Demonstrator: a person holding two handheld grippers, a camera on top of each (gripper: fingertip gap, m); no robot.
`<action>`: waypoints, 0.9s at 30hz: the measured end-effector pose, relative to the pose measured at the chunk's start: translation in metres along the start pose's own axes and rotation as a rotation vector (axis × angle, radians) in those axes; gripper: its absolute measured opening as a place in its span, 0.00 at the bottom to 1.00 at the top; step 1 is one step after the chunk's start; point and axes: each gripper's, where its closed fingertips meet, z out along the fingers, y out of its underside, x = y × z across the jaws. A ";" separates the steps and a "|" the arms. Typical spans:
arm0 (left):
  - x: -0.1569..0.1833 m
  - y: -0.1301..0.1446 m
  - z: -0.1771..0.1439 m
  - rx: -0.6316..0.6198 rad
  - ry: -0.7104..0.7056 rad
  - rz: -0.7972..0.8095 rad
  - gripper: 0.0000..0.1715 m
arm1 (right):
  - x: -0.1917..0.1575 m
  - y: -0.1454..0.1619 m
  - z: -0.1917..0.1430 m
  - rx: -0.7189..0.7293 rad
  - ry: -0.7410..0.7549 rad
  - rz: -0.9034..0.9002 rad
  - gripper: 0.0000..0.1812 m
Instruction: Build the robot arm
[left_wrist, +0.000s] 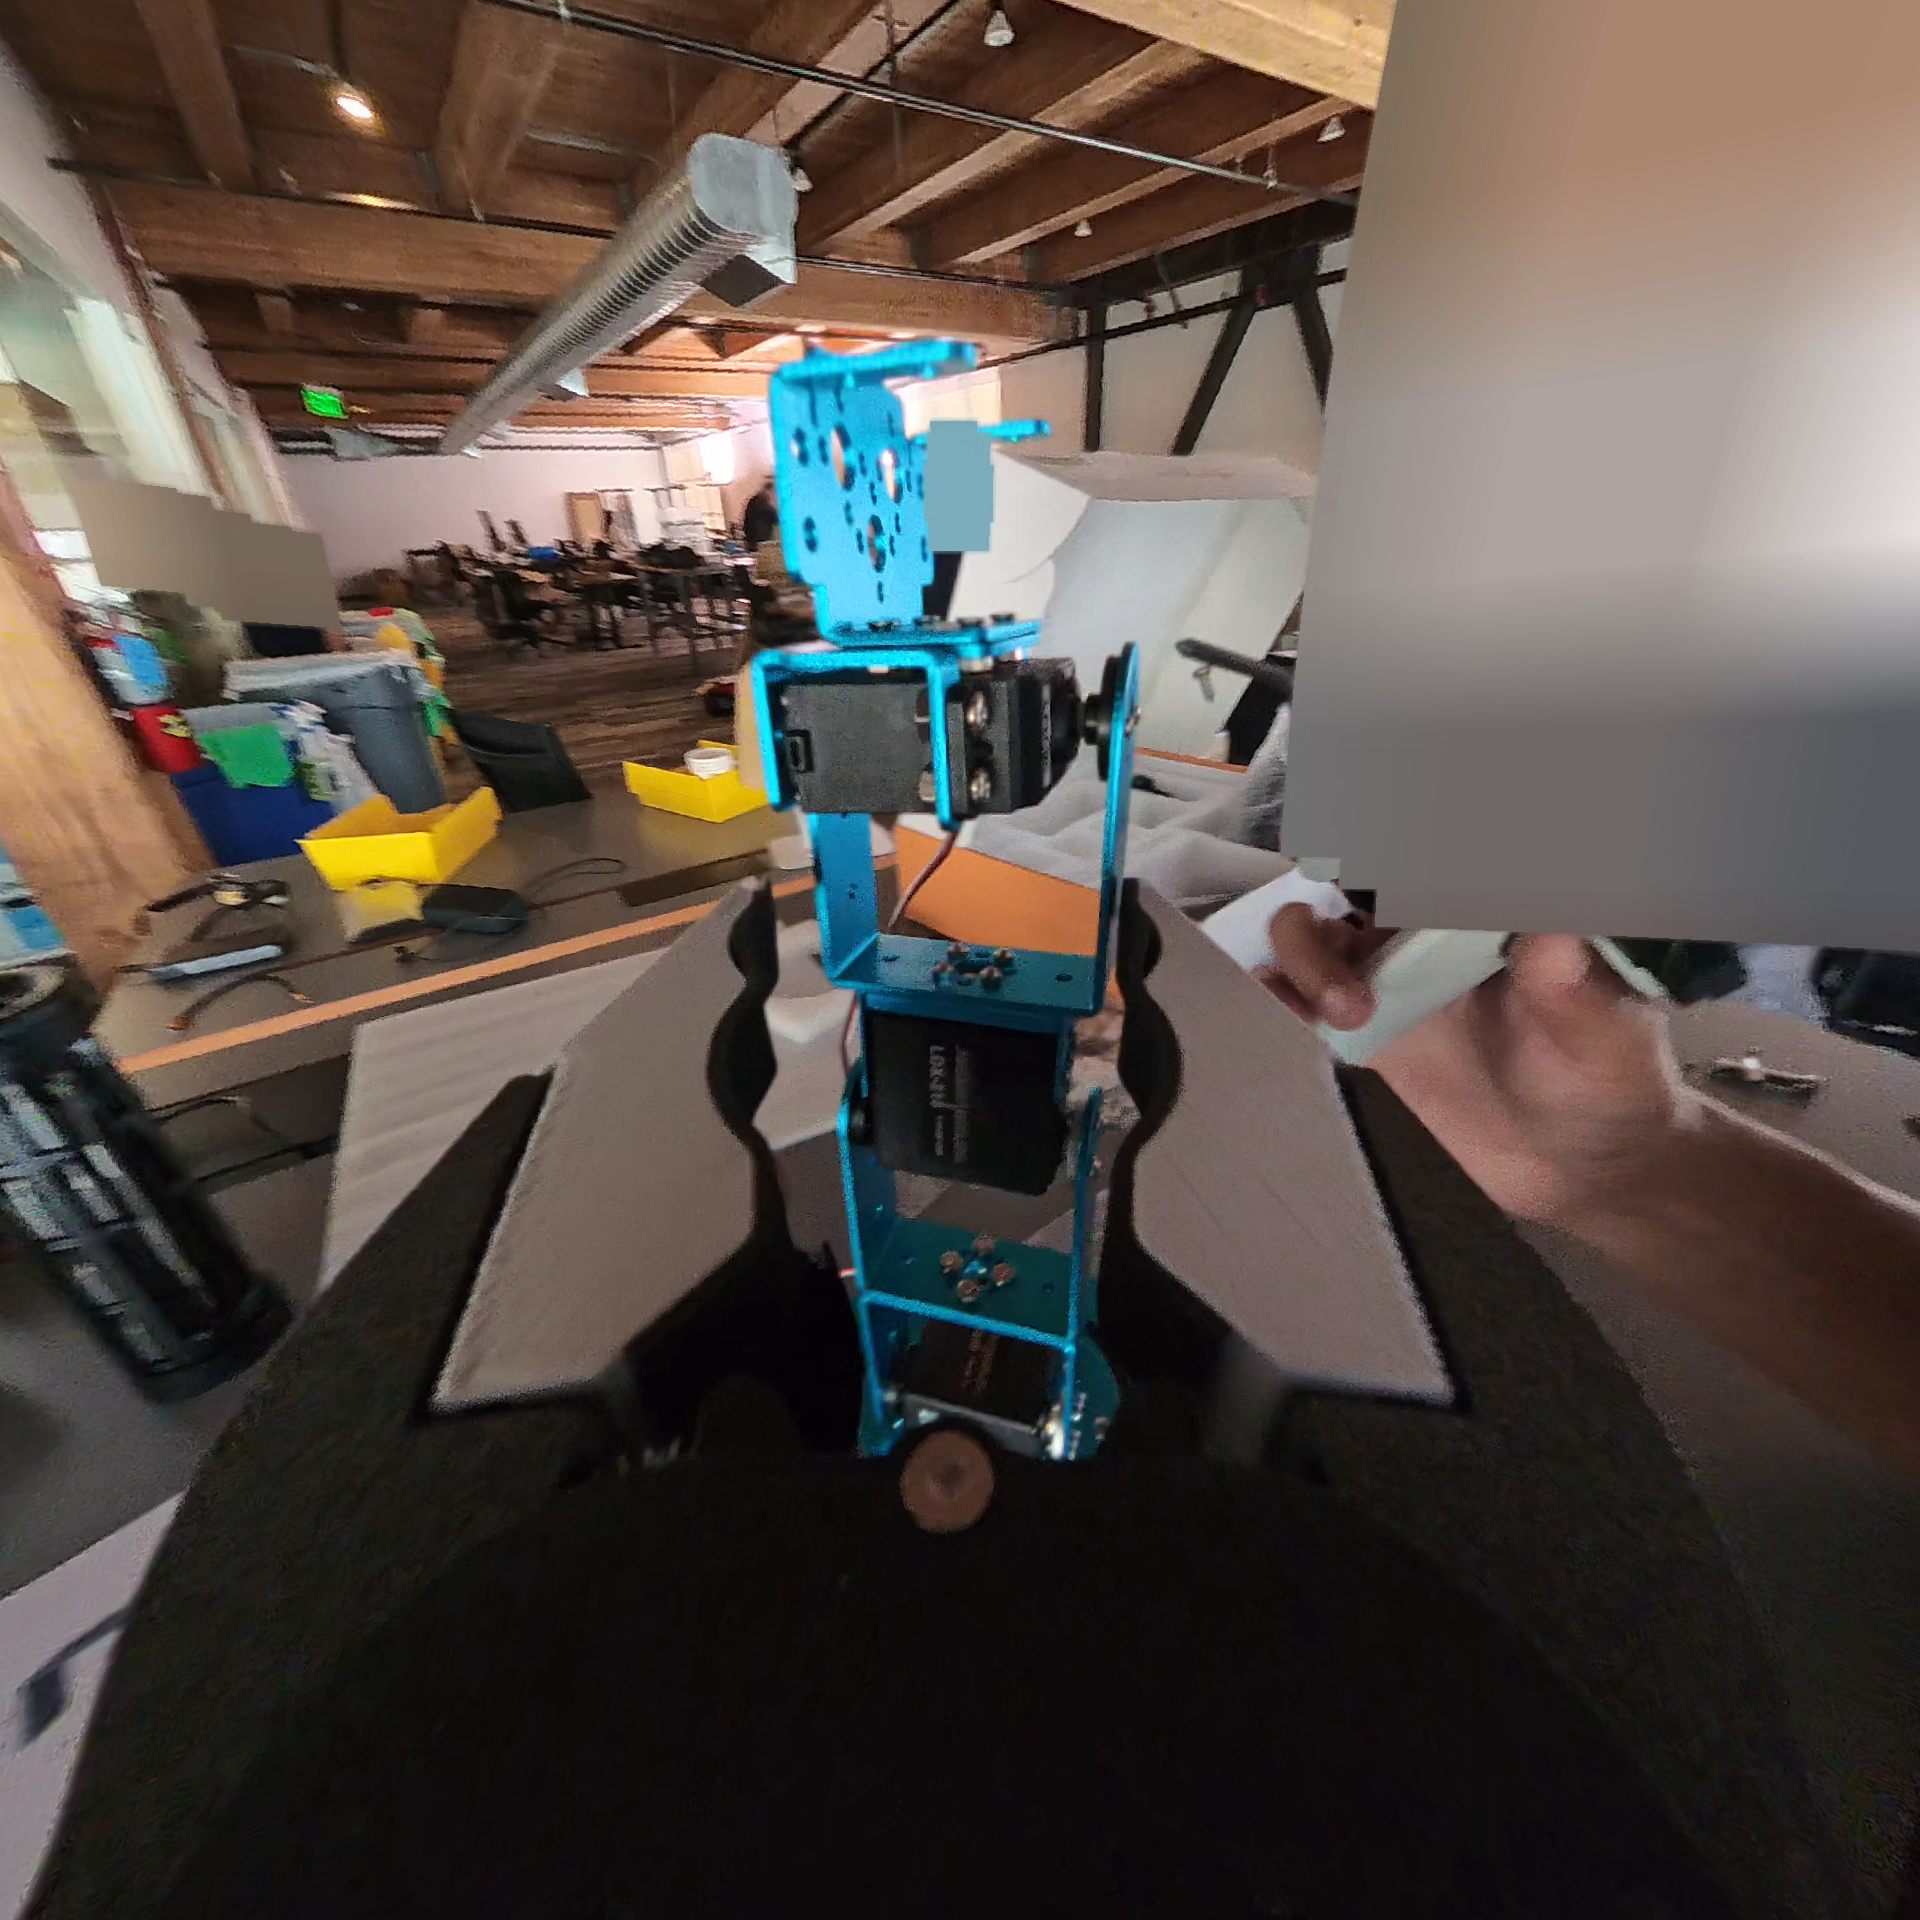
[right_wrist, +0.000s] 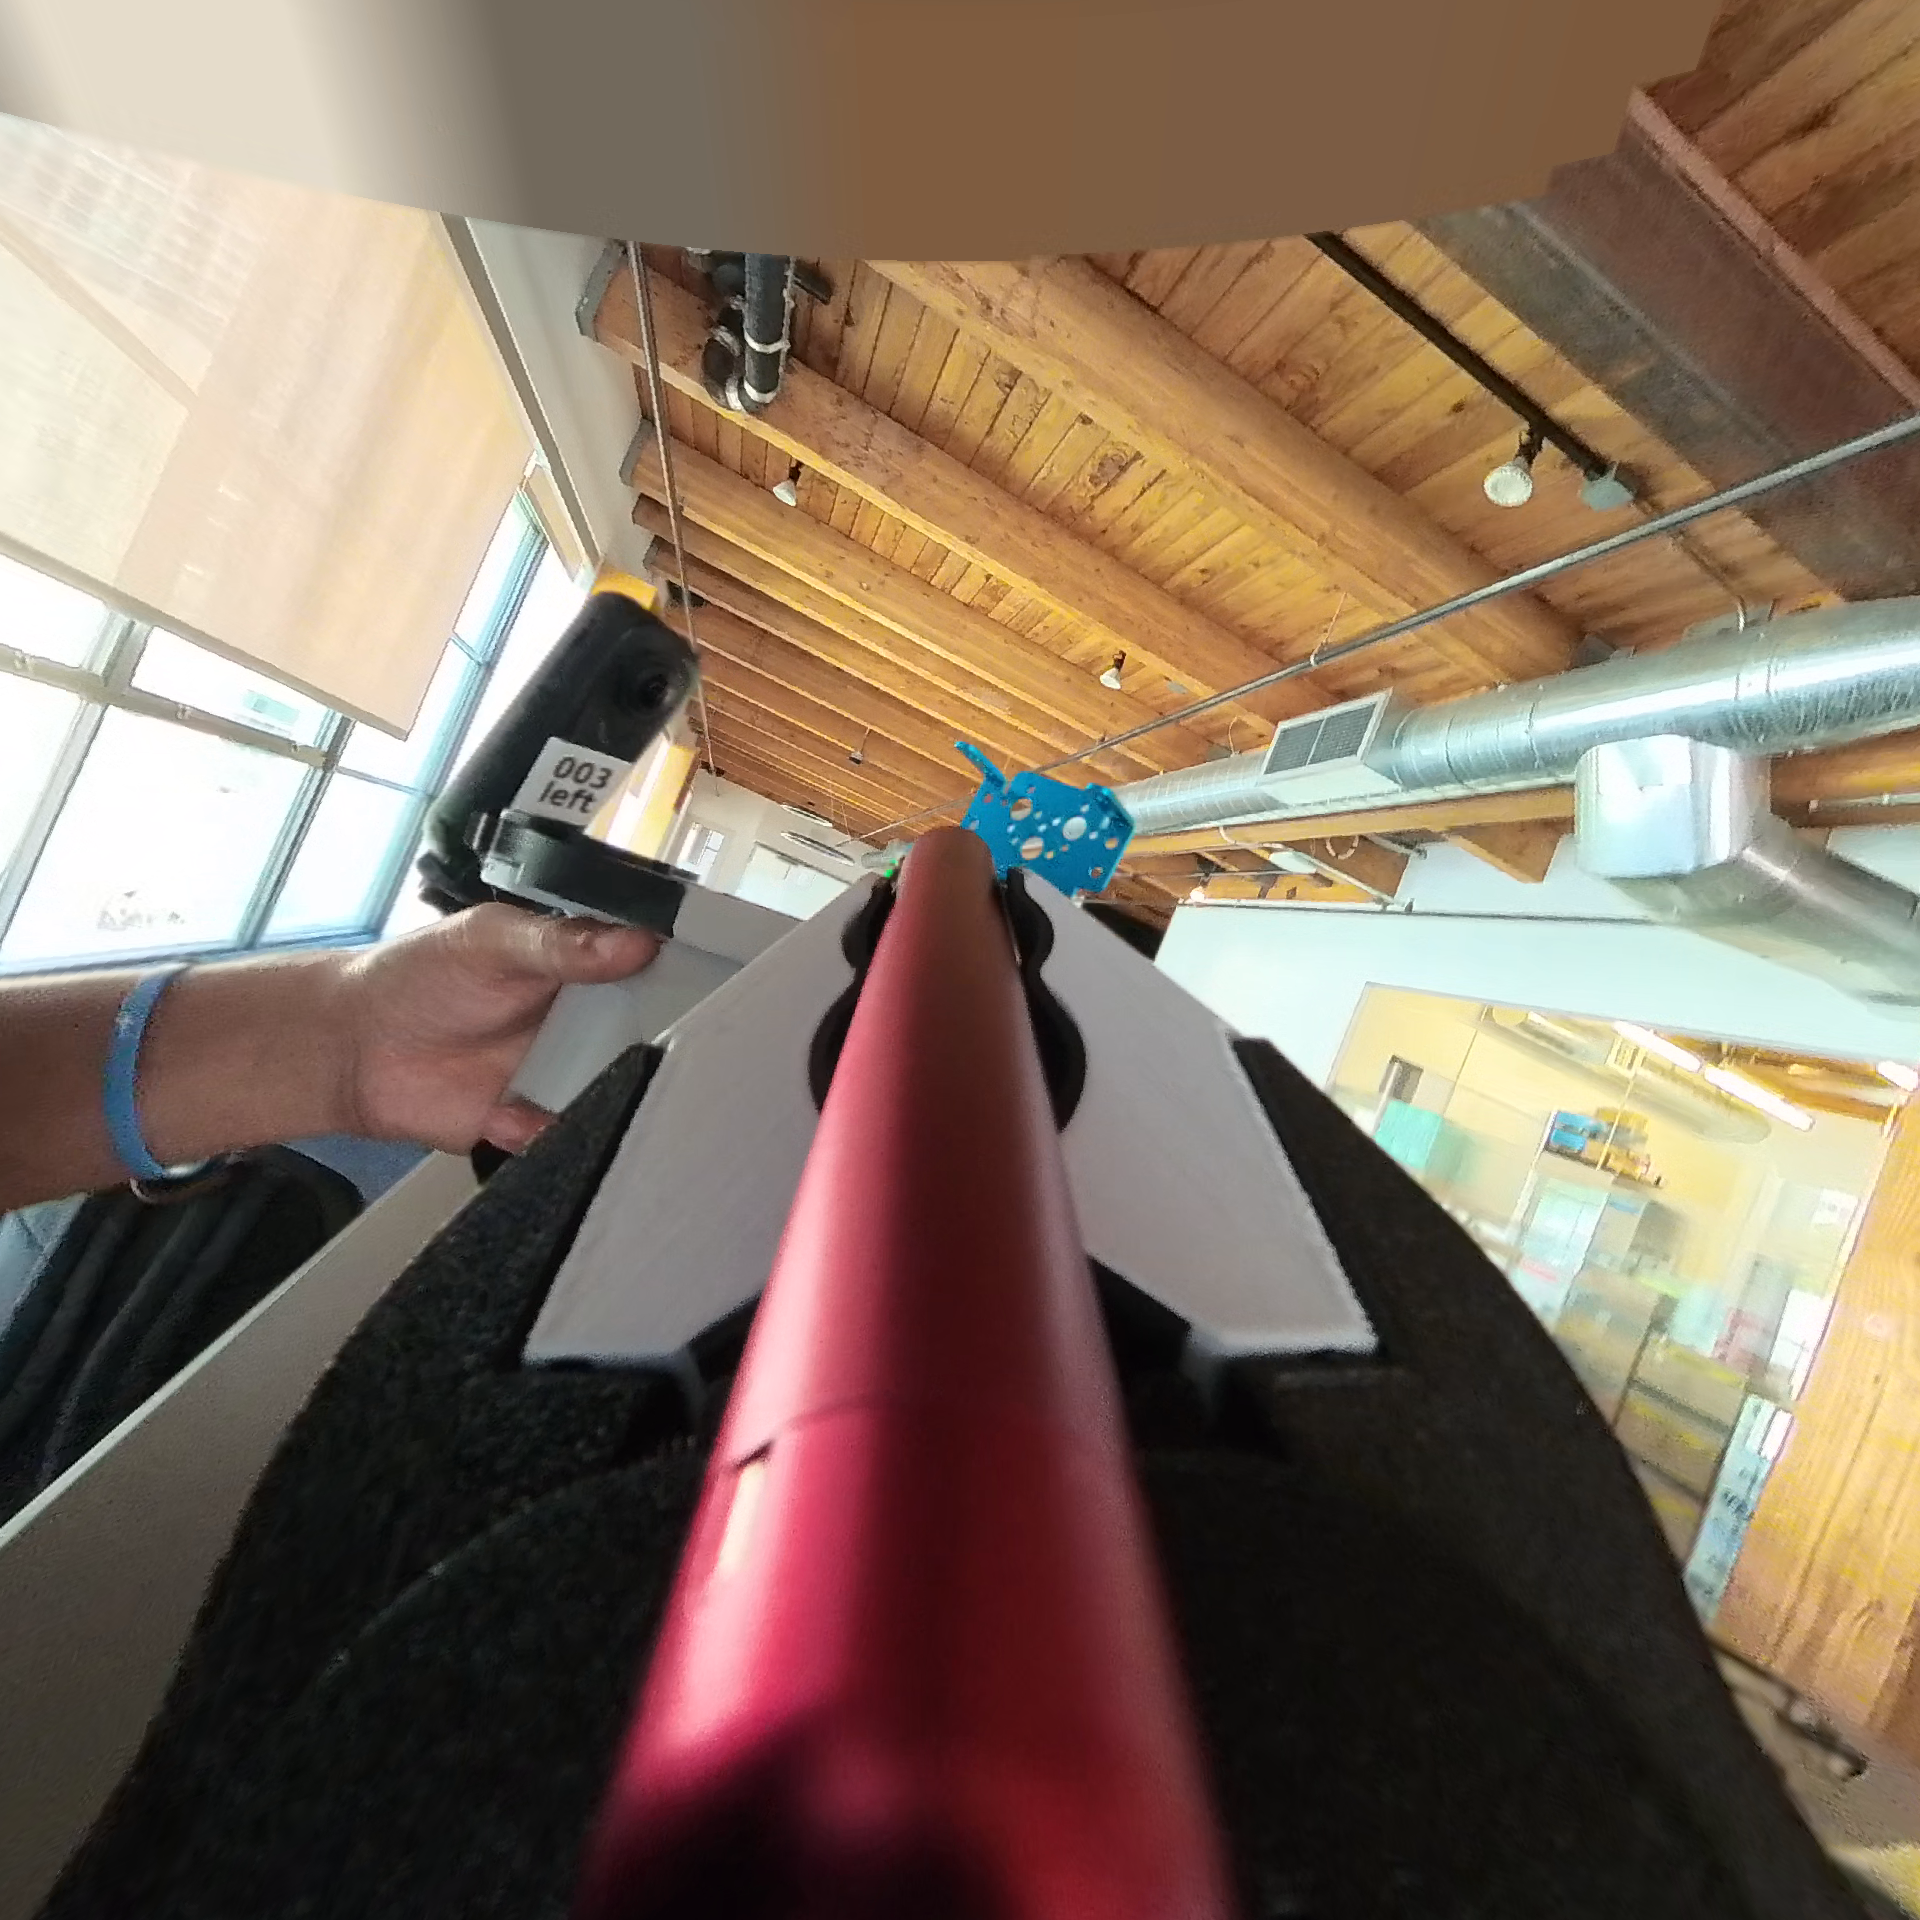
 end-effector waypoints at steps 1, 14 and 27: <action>-0.002 -0.002 -0.005 -0.003 -0.027 0.022 0.38 | 0.001 -0.002 0.000 -0.009 0.016 0.037 0.12; 0.062 -0.025 -0.040 0.041 0.035 0.012 0.22 | -0.044 -0.022 0.014 -0.171 0.100 0.400 0.12; -0.026 0.082 -0.093 -0.248 -0.074 -0.089 0.16 | -0.055 0.039 -0.072 -0.714 0.328 0.364 0.12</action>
